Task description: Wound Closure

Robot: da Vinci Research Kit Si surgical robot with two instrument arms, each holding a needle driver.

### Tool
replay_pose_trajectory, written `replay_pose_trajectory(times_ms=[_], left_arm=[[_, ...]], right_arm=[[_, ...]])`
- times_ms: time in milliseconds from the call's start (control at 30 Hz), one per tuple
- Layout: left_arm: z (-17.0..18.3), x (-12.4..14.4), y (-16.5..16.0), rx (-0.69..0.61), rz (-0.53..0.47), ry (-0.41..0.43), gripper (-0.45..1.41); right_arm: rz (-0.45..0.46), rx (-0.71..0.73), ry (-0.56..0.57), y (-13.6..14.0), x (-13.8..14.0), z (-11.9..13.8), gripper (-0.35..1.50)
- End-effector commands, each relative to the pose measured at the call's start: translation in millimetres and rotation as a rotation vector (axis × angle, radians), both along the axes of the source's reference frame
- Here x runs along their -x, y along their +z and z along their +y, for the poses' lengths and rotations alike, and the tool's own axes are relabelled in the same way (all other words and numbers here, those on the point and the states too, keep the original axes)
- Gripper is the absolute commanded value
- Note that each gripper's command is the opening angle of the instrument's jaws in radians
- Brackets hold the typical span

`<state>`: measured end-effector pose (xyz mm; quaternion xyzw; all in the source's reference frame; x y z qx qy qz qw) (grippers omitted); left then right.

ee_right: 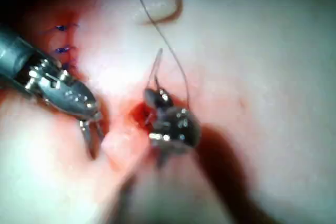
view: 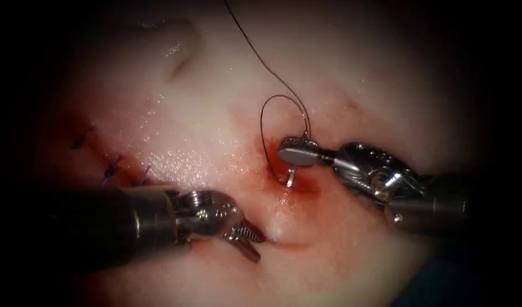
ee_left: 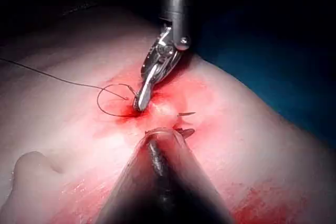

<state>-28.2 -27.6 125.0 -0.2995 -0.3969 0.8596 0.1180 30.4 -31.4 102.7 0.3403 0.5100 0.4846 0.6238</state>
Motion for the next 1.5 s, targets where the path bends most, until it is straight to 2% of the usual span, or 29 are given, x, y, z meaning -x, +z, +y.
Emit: replay_pose_trajectory(times_ms=[33,300,500,567,600,633,700,833,900,1000,1100,1333,1500], left_arm=[[-0.3,0.5,0.6,-0.001,-0.001,0.001,0.22],[-0.2,0.4,0.6,-0.003,-0.002,0.004,0.22],[-0.2,0.4,0.6,-0.003,-0.002,0.004,0.22],[-0.2,0.4,0.5,-0.004,-0.002,0.004,0.22],[-0.2,0.4,0.5,-0.004,-0.002,0.004,0.22],[-0.2,0.4,0.5,-0.002,-0.002,0.002,0.22],[-0.2,0.3,0.5,-0.001,-0.005,-0.001,0.22],[-0.2,0.1,0.4,0.006,-0.024,-0.006,0.22],[-0.2,-0.4,0.4,0.075,-0.103,0.008,0.22],[-0.1,-0.7,0.4,0.118,-0.152,0.011,0.25],[0.8,-1.2,-0.2,0.235,-0.298,0.013,0.29],[1.7,0.1,-0.5,0.383,-0.408,0.003,0.37],[1.8,1.4,-0.3,0.421,-0.464,-0.01,0.41]], right_arm=[[0.004,-0.001,-0.002,0.2,-0.8,-0.3,-0.35],[-0.002,-0.019,-0.019,-0.4,-1.0,-1.1,-0.35],[-0.043,0.022,0.031,-0.2,-0.5,0.1,-0.35],[-0.066,0.04,0.06,0.1,-0.1,0.6,0.59],[-0.079,0.044,0.08,0.3,0.2,0.9,1.16],[-0.086,0.046,0.091,0.5,0.5,1.1,1.26],[-0.101,0.12,0.075,0.7,1.9,1.6,1.28],[-0.101,0.147,0.059,0.7,3.4,1.9,1.28],[-0.066,0.141,0.011,0.5,5.3,1.4,1.23],[-0.051,0.138,-0.009,0.3,6.2,1.2,1.23],[-0.023,0.129,-0.047,-0.2,7.3,1.2,1.21],[0.013,0.131,-0.12,-0.8,7.6,0.8,1.13],[-0.032,0.119,-0.21,-0.5,7.8,-0.1,1.11]])
